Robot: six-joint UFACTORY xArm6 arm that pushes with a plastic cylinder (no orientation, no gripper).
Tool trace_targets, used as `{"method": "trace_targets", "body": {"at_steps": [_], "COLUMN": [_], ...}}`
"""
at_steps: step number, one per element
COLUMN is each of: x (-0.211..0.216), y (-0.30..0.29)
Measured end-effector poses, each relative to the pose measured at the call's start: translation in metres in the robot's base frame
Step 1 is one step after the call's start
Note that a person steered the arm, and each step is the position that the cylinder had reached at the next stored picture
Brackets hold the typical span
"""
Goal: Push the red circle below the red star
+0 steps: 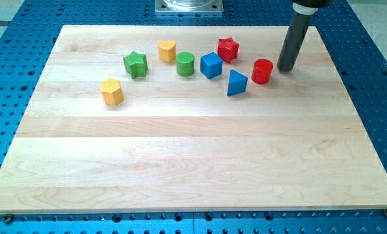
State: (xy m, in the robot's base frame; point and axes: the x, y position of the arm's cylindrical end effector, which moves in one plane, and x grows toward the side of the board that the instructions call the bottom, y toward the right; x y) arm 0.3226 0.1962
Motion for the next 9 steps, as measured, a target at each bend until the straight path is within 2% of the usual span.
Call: {"method": "trace_targets", "body": {"at_steps": [1, 3, 5, 7, 8, 9], "x": [0.008, 0.061, 0.039, 0.079, 0.116, 0.118], "y": [-0.026, -0.037, -0.078, -0.154, -0.153, -0.179]}}
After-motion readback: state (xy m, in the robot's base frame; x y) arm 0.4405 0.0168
